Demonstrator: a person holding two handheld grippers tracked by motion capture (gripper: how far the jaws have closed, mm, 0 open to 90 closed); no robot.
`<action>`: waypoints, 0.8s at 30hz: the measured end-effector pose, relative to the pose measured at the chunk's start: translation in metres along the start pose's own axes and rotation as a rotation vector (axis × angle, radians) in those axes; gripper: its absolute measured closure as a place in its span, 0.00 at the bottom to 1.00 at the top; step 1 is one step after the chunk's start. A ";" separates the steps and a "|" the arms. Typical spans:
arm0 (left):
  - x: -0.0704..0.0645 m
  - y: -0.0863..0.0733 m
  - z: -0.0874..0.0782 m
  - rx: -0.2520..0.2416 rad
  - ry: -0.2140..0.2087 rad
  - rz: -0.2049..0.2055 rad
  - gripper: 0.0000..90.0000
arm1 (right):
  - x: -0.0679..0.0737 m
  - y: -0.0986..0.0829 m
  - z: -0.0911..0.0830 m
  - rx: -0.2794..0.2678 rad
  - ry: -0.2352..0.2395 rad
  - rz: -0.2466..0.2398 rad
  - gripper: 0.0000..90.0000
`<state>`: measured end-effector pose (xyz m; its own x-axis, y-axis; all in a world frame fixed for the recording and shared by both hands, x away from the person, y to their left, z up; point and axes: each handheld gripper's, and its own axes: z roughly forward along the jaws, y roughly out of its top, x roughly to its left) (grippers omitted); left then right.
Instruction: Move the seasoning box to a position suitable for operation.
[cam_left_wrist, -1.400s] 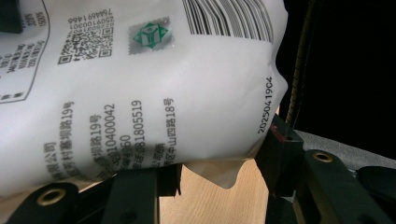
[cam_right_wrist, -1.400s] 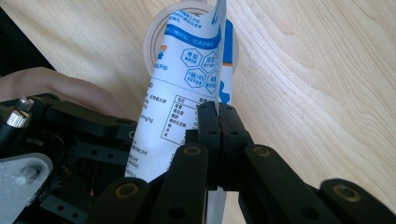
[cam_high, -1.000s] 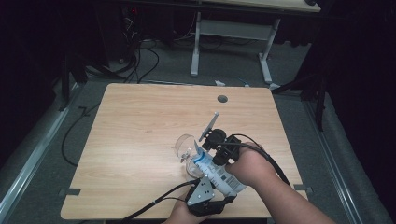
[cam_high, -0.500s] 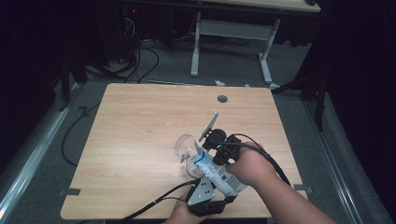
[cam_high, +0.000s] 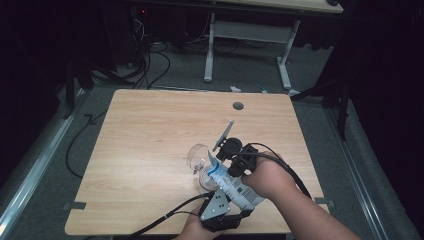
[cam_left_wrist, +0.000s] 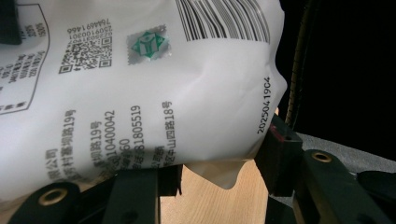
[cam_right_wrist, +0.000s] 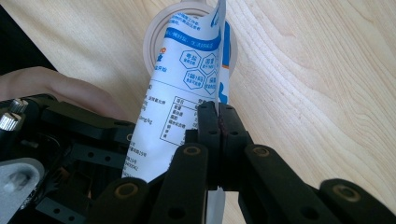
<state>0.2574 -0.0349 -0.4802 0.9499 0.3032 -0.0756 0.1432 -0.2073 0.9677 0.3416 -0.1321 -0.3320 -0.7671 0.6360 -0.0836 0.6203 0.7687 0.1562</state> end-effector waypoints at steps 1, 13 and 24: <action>0.000 0.000 0.000 -0.001 0.000 -0.001 0.63 | 0.000 0.000 0.000 -0.001 0.001 0.004 1.00; -0.001 0.001 0.000 -0.004 0.003 0.003 0.63 | 0.001 0.001 0.000 0.001 0.003 0.005 1.00; -0.001 0.002 0.000 -0.005 0.008 0.003 0.63 | 0.000 0.001 -0.001 -0.003 0.000 0.001 1.00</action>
<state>0.2571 -0.0356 -0.4786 0.9480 0.3102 -0.0706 0.1387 -0.2036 0.9692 0.3420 -0.1314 -0.3313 -0.7663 0.6370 -0.0837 0.6208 0.7677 0.1588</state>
